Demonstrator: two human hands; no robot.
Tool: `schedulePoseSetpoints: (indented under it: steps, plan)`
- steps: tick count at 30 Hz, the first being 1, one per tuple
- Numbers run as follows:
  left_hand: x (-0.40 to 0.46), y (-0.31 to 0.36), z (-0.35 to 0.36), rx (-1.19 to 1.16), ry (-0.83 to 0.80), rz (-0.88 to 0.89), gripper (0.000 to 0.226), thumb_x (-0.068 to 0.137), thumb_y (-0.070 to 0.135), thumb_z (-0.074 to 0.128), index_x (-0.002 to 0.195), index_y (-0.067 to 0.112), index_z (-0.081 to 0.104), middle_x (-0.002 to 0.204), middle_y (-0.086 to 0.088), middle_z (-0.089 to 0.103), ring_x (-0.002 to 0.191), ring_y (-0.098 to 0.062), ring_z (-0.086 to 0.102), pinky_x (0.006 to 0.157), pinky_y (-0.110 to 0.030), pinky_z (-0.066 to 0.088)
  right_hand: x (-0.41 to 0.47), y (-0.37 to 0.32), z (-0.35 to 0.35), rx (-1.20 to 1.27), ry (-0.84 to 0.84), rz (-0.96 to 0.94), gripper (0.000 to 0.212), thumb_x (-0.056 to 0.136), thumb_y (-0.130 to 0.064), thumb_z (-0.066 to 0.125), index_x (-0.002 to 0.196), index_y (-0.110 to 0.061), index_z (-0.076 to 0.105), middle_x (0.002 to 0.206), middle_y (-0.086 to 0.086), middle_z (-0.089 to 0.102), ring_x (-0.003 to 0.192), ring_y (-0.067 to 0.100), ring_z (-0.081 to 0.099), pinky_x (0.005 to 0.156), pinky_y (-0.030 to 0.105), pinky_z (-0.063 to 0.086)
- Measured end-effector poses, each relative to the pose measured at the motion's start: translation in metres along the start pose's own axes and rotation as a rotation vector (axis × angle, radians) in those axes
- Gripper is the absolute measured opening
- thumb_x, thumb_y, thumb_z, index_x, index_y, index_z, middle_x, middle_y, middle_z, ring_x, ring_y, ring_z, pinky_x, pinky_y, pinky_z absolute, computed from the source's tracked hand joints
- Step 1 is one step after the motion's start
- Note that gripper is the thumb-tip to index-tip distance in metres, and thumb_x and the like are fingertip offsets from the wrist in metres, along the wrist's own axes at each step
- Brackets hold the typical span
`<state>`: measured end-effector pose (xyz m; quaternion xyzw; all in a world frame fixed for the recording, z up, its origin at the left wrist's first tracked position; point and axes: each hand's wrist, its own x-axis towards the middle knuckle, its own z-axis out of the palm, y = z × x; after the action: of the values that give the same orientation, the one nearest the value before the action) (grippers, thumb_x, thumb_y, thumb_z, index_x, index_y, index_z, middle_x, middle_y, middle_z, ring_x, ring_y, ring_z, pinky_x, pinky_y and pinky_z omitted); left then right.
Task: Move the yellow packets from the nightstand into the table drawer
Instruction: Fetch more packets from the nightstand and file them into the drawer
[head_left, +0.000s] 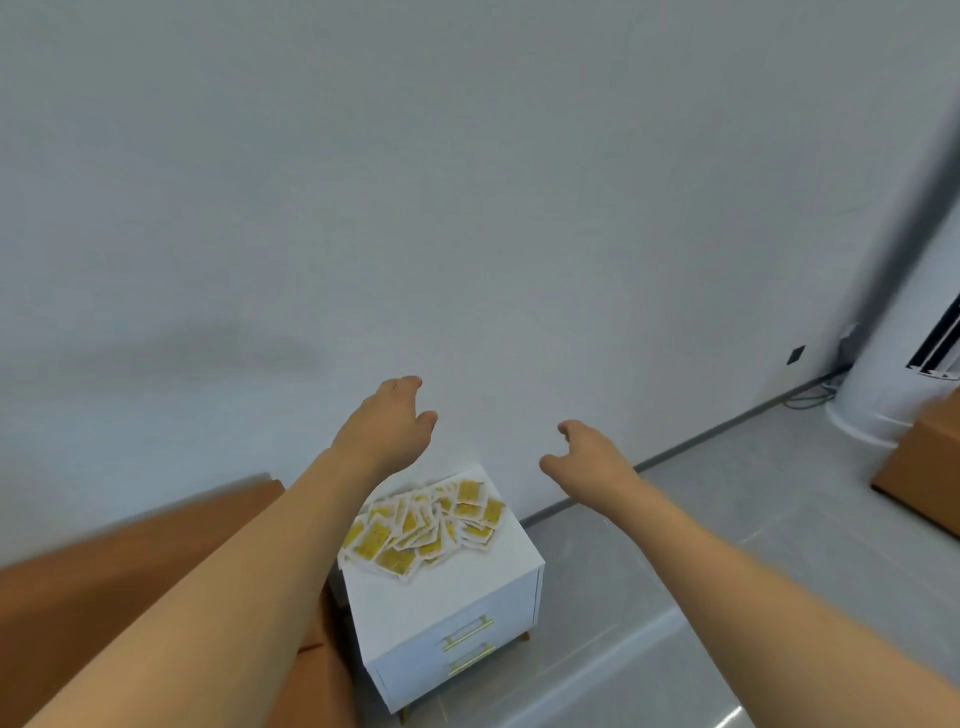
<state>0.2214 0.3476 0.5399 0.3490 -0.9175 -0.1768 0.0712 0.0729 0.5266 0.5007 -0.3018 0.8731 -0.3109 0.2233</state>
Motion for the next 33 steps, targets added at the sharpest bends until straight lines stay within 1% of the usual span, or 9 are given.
schedulePoseSetpoints:
  steps: [8,11,13,17,20,23,25,30,33]
  plan:
    - [0.173,-0.101,0.088,0.038,-0.238,-0.059,0.051,0.101,0.036,0.047,0.147,0.016,0.038,0.149,-0.005,0.042,0.131,-0.022,0.047,0.105,-0.035,0.039,0.210,0.022,0.104,0.108,-0.155,0.292,0.049,0.092,-0.025,0.055,0.138,-0.007,0.046,0.134,0.008,0.053,0.118,0.025,0.053,0.085,0.029,0.042]
    - [0.238,-0.148,0.161,0.037,-0.362,-0.129,0.048,0.100,0.036,0.046,0.143,0.015,0.043,0.144,-0.005,0.048,0.123,-0.022,0.054,0.099,-0.034,0.043,0.285,0.049,0.162,0.150,-0.179,0.416,0.008,0.085,-0.018,0.056,0.088,-0.011,0.054,0.082,0.005,0.054,0.072,0.023,0.053,0.065,0.030,0.041]
    - [0.275,-0.180,0.215,0.079,-0.451,-0.156,0.041,0.100,0.035,0.043,0.135,0.014,0.048,0.129,-0.005,0.057,0.112,-0.023,0.057,0.091,-0.033,0.047,0.337,0.074,0.206,0.170,-0.205,0.508,0.018,0.083,-0.018,0.058,0.075,-0.013,0.043,0.067,0.003,0.039,0.058,0.019,0.037,0.056,0.027,0.031]
    - [0.311,-0.249,0.315,0.137,-0.573,-0.271,0.022,0.096,0.030,0.043,0.112,0.017,0.051,0.086,0.007,0.051,0.079,-0.014,0.054,0.068,-0.029,0.047,0.424,0.121,0.295,0.150,-0.250,0.595,0.022,0.086,-0.025,0.059,0.097,-0.007,0.051,0.081,0.009,0.050,0.064,0.020,0.045,0.058,0.027,0.038]
    - [0.318,-0.300,0.376,0.087,-0.562,-0.387,0.032,0.091,0.036,0.046,0.114,0.014,0.049,0.101,0.000,0.058,0.091,-0.020,0.058,0.073,-0.031,0.049,0.466,0.153,0.353,-0.020,-0.240,0.586,0.030,0.090,-0.036,0.057,0.102,-0.007,0.058,0.092,0.009,0.063,0.074,0.018,0.060,0.062,0.028,0.041]
    - [0.315,-0.328,0.423,0.030,-0.523,-0.487,0.047,0.092,0.042,0.044,0.129,0.012,0.043,0.125,-0.009,0.052,0.111,-0.030,0.055,0.082,-0.034,0.046,0.488,0.180,0.395,-0.139,-0.230,0.623,0.045,0.088,-0.059,0.056,0.080,-0.014,0.053,0.081,0.000,0.059,0.073,0.017,0.057,0.068,0.030,0.045]
    - [0.312,-0.334,0.445,-0.009,-0.497,-0.534,0.052,0.095,0.043,0.042,0.135,0.010,0.038,0.131,-0.012,0.047,0.116,-0.033,0.051,0.082,-0.036,0.043,0.497,0.192,0.413,-0.203,-0.223,0.637,0.049,0.083,-0.066,0.058,0.074,-0.018,0.050,0.089,0.003,0.061,0.078,0.019,0.057,0.072,0.033,0.047]
    - [0.302,-0.340,0.468,-0.052,-0.383,-0.563,0.051,0.093,0.040,0.045,0.133,0.008,0.041,0.129,-0.015,0.045,0.115,-0.036,0.047,0.090,-0.042,0.043,0.509,0.195,0.424,-0.055,-0.183,0.763,0.044,0.078,-0.046,0.077,0.092,-0.009,0.056,0.082,0.003,0.059,0.068,0.018,0.057,0.062,0.030,0.048]
    - [0.305,-0.342,0.466,0.001,-0.306,-0.575,0.052,0.093,0.043,0.047,0.132,0.009,0.043,0.129,-0.013,0.042,0.118,-0.033,0.041,0.088,-0.040,0.040,0.516,0.189,0.421,0.063,-0.176,0.840,0.054,0.080,-0.031,0.080,0.116,-0.004,0.051,0.097,0.008,0.056,0.085,0.025,0.058,0.069,0.033,0.048]
